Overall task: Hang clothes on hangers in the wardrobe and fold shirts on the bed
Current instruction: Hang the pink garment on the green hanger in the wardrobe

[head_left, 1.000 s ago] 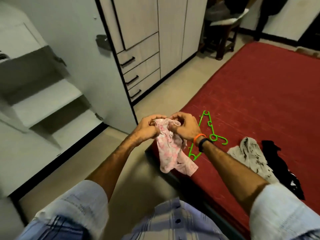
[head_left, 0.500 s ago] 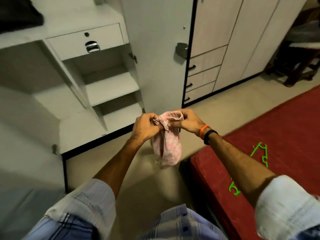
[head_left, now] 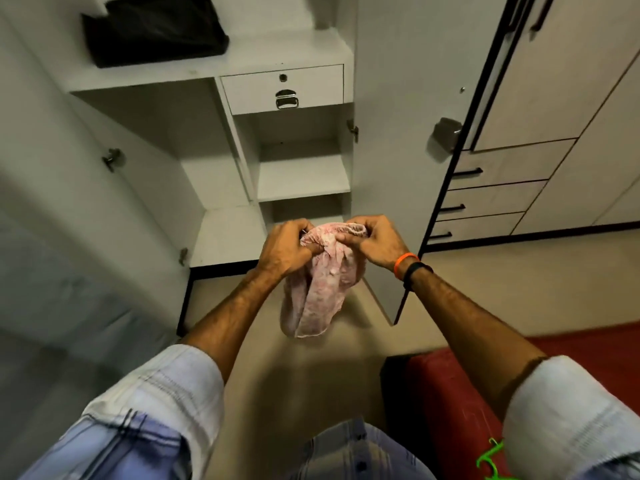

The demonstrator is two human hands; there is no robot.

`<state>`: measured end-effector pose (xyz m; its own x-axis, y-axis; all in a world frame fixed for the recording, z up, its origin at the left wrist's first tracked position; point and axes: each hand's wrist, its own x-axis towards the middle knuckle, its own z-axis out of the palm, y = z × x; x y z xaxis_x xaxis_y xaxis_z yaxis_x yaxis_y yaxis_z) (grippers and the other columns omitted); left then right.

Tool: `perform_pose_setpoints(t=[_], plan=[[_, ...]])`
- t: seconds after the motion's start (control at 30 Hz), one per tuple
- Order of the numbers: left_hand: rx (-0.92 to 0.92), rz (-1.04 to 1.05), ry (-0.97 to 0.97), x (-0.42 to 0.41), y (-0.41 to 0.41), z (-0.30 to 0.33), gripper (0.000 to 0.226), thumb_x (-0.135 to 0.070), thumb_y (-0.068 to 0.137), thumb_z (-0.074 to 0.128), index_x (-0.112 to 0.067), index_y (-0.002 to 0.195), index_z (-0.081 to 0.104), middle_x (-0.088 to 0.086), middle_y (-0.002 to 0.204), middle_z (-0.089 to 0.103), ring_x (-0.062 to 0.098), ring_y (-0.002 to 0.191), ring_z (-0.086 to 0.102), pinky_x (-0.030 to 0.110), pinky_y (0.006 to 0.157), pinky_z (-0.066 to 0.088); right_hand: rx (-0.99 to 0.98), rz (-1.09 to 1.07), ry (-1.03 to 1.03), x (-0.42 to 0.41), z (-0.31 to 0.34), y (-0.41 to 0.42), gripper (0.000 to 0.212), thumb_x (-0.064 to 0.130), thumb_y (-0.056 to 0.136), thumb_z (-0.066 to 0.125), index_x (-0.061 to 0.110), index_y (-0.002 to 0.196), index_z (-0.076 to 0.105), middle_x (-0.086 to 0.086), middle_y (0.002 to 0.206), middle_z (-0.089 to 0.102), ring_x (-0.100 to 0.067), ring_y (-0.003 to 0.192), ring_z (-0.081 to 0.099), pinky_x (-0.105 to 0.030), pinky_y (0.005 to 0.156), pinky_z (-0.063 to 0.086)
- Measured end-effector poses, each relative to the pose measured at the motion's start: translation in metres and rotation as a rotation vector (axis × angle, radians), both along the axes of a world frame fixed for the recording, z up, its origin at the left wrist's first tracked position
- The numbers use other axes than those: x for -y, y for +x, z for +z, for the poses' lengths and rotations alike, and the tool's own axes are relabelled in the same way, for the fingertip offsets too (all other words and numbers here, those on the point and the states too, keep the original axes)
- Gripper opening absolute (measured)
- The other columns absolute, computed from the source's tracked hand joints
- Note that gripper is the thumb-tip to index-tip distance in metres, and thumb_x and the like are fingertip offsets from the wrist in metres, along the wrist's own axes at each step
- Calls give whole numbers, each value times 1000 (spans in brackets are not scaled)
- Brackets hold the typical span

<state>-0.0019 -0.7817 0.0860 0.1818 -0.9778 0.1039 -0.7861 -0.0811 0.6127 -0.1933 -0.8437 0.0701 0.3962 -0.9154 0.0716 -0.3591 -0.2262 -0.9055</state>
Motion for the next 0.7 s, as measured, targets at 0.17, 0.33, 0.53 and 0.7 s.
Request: perform_pose_setpoints(t=[0.17,0.33,0.53,0.7], plan=[[-6,55,-50,-10,-3,3,6,-21,76,75,-22,82,73,-4,79,71,18,76,65,29,72,54,-67,130,2,-10,6,7,57,31,61,93,18,112,71,4,99,73,-8,87,67,-19,77,53],[-22,57,-39,-10,-1,3,11,-28,79,75,-20,87,76,-3,83,72,17,80,65,28,74,54,-8,61,-60,-10,8,18,32,35,67,89,20,94,77,11,82,72,5,71,63,-10,63,48],[-156,-71,248,-21,26,-15,33,-46,73,83,-17,87,76,-3,82,74,17,77,69,28,63,55,41,20,-25,-3,17,17,17,29,70,88,26,84,79,10,80,76,-4,77,71,-22,71,57],[1,-39,352,-23,46,-29,40,-57,71,80,-18,80,71,2,82,71,18,73,65,26,59,49,29,-86,-29,2,14,16,19,33,66,90,28,81,79,9,78,75,-9,77,71,-25,69,57]])
